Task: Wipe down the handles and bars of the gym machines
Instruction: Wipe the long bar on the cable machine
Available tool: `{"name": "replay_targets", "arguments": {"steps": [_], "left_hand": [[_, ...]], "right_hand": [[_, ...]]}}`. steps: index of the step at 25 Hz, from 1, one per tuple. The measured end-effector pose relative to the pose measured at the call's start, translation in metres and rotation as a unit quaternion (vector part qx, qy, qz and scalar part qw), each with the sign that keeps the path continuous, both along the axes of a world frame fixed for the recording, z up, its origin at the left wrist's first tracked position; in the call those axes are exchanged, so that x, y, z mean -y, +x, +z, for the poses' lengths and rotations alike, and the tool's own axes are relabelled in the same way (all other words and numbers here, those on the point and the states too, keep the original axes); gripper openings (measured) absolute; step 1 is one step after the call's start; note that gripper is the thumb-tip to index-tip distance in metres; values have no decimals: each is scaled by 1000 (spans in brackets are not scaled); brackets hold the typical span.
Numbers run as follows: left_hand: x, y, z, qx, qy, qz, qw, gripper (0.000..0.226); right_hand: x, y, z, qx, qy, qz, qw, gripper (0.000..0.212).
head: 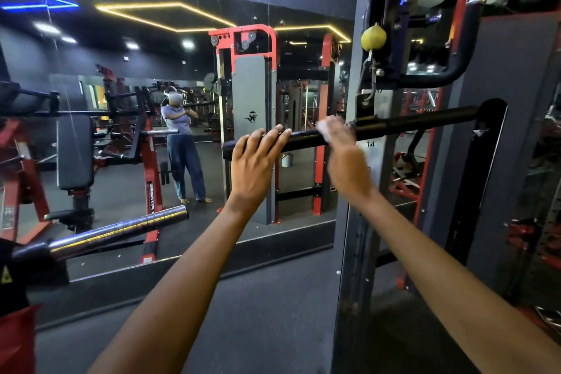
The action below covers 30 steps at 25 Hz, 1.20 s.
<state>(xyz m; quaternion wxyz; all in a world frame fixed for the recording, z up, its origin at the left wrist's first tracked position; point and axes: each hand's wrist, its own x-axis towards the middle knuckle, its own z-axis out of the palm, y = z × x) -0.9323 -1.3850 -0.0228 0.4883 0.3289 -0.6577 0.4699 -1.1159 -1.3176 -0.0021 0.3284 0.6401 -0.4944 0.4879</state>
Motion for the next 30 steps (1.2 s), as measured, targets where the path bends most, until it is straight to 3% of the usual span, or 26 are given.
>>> {"name": "replay_targets", "arguments": {"steps": [2,3,6,8,9,12,14,17,20,22,25,26,30], "left_hand": [[-2,0,0,2,-11,0,1000,73],[-2,1,2,2,-10,-1,1000,71],[0,7,5,8,-7,3,1000,70],[2,5,6,8,-1,6,1000,71],[3,4,6,6,1,3,1000,70],[3,6,7,8,14,6,1000,70],[-1,14,11,20,21,6,1000,65],[-14,6,22,-30,66,-43,996,37],[-21,-21,43,-121,158,-22,980,54],[-16,-28,46,-122,166,25,978,63],[-9,-23,38,-101,152,28,983,61],[-8,-22,36,-103,142,24,984,59],[-4,-22,30,-105,106,-7,989,50]], "right_hand": [[6,17,-5,-155,-6,31,987,49],[8,6,-2,-169,-9,34,985,52],[5,-50,2,-24,-22,-37,999,52],[4,-40,5,57,-10,-38,998,52],[4,-16,7,45,-2,-14,999,51],[8,17,-2,-143,5,37,989,51],[8,-18,3,-86,1,10,996,54],[1,-49,4,37,19,-42,998,50],[2,-8,4,-19,11,-21,1000,47],[2,-7,8,-54,8,-10,998,43],[3,-27,18,69,24,-28,997,47],[4,-20,19,73,33,-26,996,48],[8,-5,5,-188,30,22,981,50]]}}
